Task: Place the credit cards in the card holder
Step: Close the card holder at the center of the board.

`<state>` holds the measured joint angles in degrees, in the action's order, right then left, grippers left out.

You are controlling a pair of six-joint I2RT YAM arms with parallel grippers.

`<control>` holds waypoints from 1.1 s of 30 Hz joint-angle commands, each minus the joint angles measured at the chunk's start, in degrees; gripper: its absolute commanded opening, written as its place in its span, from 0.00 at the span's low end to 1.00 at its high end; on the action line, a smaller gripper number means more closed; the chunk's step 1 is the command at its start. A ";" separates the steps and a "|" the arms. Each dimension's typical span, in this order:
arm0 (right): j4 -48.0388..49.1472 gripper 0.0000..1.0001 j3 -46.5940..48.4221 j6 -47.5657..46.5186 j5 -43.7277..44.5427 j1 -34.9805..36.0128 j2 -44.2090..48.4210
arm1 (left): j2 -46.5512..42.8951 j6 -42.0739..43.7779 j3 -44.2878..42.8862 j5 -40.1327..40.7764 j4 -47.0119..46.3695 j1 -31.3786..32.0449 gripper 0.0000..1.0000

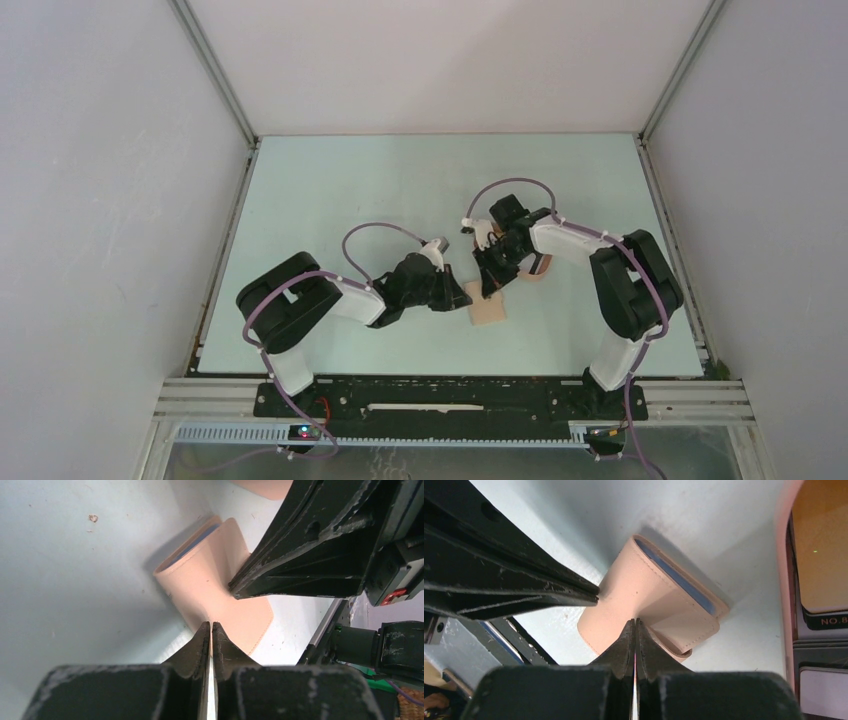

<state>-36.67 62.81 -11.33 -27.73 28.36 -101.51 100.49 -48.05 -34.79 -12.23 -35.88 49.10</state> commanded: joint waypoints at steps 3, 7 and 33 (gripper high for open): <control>-5.63 0.03 -1.40 -4.19 -1.21 -1.99 -0.54 | -1.26 0.42 0.91 -0.05 0.01 -0.29 0.08; -5.91 0.12 -1.15 -4.61 -2.44 -1.96 0.12 | -1.26 0.50 0.77 -0.16 0.11 -0.32 0.08; -3.68 0.51 -5.15 -15.15 2.00 -0.63 21.98 | -16.58 9.48 8.50 4.31 -0.24 -0.32 0.16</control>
<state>-42.30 58.81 -25.45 -30.89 26.65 -82.65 89.76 -44.49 -29.10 -11.38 -35.03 49.10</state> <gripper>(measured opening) 0.526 0.143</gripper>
